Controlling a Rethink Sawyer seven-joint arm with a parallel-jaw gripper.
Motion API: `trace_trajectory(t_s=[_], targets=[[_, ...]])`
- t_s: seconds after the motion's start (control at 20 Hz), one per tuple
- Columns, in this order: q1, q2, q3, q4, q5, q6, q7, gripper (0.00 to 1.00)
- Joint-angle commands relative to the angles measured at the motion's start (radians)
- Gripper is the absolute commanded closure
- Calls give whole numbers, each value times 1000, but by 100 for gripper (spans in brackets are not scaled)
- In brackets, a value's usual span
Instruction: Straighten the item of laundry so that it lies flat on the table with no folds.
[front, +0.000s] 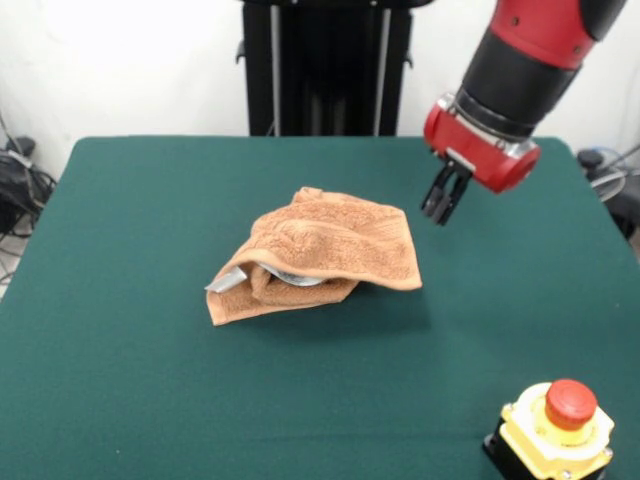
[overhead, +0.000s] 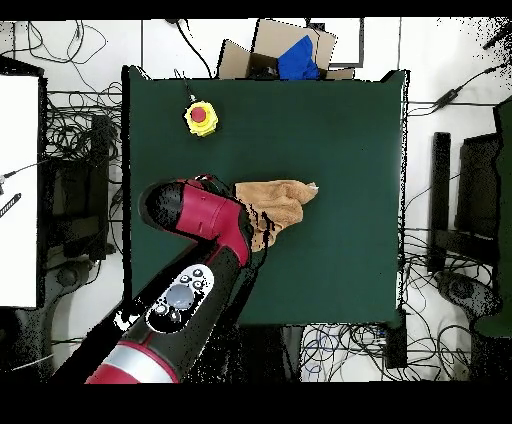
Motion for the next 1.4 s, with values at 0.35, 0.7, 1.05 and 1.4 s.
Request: trace_trajectory(t_s=[0.35, 0.7, 1.05, 1.4], targets=[[-42, -12, 117, 66, -8, -94, 154, 0], [-52, -4, 122, 19, -39, -101, 104, 0], [-108, -1, 180, -16, -84, -146, 9, 0], [-151, -13, 227, -50, -136, -132, -26, 0]])
